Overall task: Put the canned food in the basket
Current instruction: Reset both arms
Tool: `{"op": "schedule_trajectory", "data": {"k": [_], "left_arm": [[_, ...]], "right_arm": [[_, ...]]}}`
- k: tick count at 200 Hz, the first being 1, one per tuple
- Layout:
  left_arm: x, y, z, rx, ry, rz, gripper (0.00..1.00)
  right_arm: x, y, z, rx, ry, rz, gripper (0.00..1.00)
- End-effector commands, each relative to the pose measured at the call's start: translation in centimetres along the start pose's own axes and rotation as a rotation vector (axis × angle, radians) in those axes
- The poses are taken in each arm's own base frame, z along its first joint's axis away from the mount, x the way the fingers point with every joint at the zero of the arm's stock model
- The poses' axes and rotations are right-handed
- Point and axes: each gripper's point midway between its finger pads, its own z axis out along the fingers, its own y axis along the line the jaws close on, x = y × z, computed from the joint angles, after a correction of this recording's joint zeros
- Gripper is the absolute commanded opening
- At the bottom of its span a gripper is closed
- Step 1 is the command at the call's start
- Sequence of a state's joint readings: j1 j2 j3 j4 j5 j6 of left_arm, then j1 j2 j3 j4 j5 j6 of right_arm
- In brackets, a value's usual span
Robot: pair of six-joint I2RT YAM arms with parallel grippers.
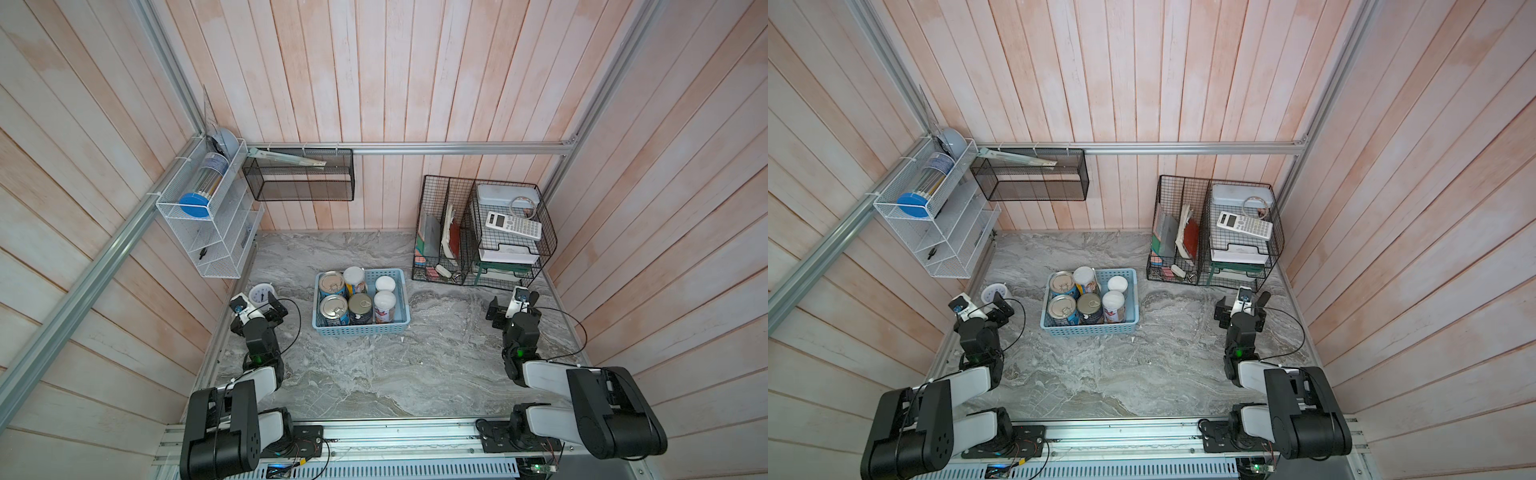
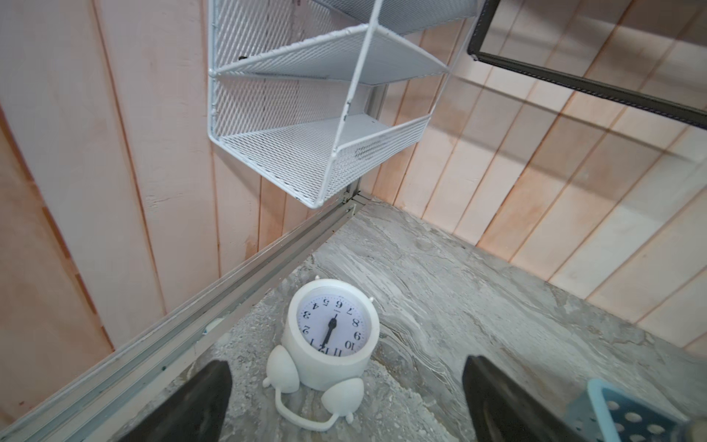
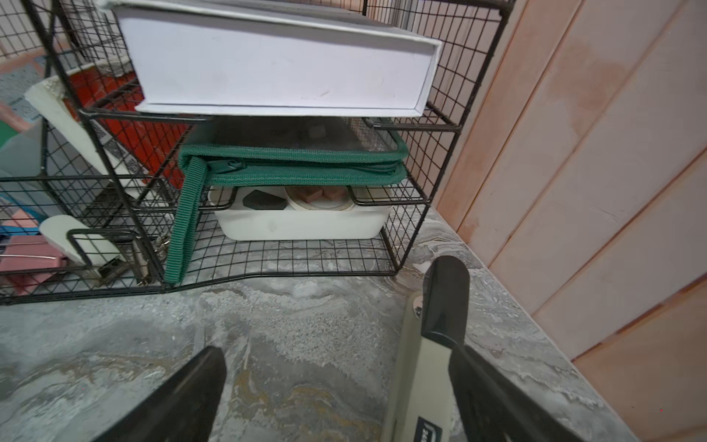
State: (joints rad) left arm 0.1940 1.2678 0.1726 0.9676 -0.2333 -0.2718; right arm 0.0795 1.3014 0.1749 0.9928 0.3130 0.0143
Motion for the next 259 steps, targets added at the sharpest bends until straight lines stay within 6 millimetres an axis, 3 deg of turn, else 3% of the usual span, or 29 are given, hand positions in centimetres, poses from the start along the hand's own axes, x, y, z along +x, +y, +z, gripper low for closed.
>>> {"op": "schedule_trajectory", "data": {"k": [1, 53, 91, 105, 123, 132, 148, 205, 259], "left_arm": [[-1.2, -1.0, -0.3, 0.069, -0.078, -0.014, 1.00], [0.3, -3.0, 1.1, 0.158, -0.021, 0.017, 1.00], [0.2, -3.6, 1.1, 0.185, -0.035, 0.022, 1.00], [0.4, -4.1, 1.1, 0.208, -0.034, 0.042, 1.00], [2.5, -5.1, 1.1, 0.220, 0.001, 0.109, 1.00], [1.3, -5.5, 0.7, 0.230, -0.077, 0.095, 1.00], [2.1, -4.6, 1.5, 0.160, -0.008, 0.097, 1.00], [2.2, -5.3, 1.8, 0.194, -0.007, 0.107, 1.00], [2.1, -5.4, 1.8, 0.200, -0.009, 0.107, 1.00]], "right_arm": [[-3.1, 1.4, -0.1, -0.117, -0.131, 0.036, 0.98], [-3.5, 0.4, -0.4, -0.107, -0.178, 0.044, 0.98], [-1.4, -0.2, 0.8, -0.072, -0.163, 0.070, 0.98], [-2.3, -0.1, 0.5, -0.079, -0.212, 0.073, 0.98], [-1.6, -0.1, 1.3, -0.074, -0.151, 0.067, 0.98], [-1.5, 0.1, 1.4, -0.082, -0.151, 0.067, 0.98], [-1.8, -0.1, 1.2, -0.074, -0.174, 0.075, 0.98], [-1.5, -2.1, 1.5, 0.039, -0.155, 0.128, 0.98], [-1.4, -2.1, 1.5, 0.041, -0.153, 0.126, 0.98]]}}
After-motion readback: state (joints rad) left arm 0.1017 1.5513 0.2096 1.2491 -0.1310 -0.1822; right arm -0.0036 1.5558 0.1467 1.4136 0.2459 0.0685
